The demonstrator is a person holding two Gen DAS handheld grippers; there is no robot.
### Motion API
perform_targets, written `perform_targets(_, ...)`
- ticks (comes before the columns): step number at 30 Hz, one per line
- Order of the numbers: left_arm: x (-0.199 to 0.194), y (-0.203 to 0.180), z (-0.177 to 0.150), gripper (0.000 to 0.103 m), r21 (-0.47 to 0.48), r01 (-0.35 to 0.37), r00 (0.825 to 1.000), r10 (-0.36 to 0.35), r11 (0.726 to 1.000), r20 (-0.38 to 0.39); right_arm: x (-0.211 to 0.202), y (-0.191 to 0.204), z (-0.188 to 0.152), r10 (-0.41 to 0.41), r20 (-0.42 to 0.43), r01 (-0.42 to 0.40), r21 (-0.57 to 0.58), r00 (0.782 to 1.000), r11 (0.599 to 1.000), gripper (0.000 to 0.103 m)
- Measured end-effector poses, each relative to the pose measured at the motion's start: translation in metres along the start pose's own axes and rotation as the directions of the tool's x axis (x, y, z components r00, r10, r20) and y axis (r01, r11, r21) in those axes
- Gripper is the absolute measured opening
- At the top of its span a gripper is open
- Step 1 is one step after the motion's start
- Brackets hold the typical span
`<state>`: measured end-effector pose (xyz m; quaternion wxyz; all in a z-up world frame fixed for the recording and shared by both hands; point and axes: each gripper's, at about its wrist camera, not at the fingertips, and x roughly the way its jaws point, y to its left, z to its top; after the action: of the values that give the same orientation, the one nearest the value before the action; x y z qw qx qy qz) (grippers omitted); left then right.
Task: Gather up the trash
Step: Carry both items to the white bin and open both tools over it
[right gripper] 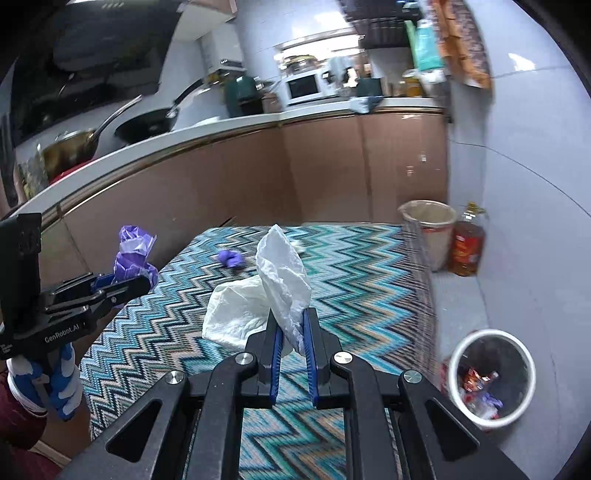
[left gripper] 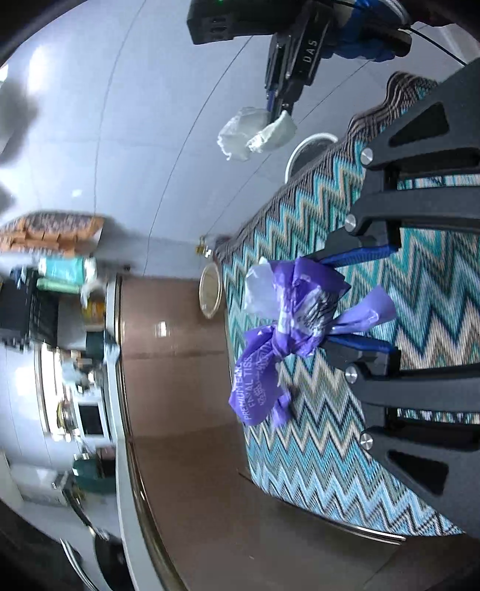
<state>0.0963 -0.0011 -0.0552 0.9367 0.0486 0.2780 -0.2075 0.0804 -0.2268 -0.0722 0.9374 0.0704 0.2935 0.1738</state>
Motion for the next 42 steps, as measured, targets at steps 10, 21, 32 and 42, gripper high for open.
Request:
perform_targets(10, 0.056, -0.108, 0.028, 0.031, 0.165, 0.121, 0.992, -0.111, 0.979, -0.065, -0.053, -0.084, -0.032, -0.144, 0.036, 0.138, 0.143, 0.989, 0.980, 0.011)
perform_targets(21, 0.186, -0.221, 0.053, 0.031, 0.198, 0.307, 0.935, -0.256, 0.931, -0.246, -0.049, -0.197, -0.063, -0.273, -0.042, 0.272, 0.319, 0.961, 0.908, 0.012)
perform_targets(32, 0.305, -0.298, 0.062, 0.034, 0.136, 0.399, 0.873, -0.331, 0.907, -0.359, -0.007, -0.294, -0.066, -0.336, -0.128, 0.359, 0.384, 0.933, 0.851, 0.014)
perform_targets(42, 0.358, -0.317, 0.060, 0.051, 0.055, 0.411, 0.847, -0.359, 0.910, -0.391, 0.015, -0.337, -0.085, -0.372, -0.182, 0.414, 0.403, 0.910, 0.816, 0.027)
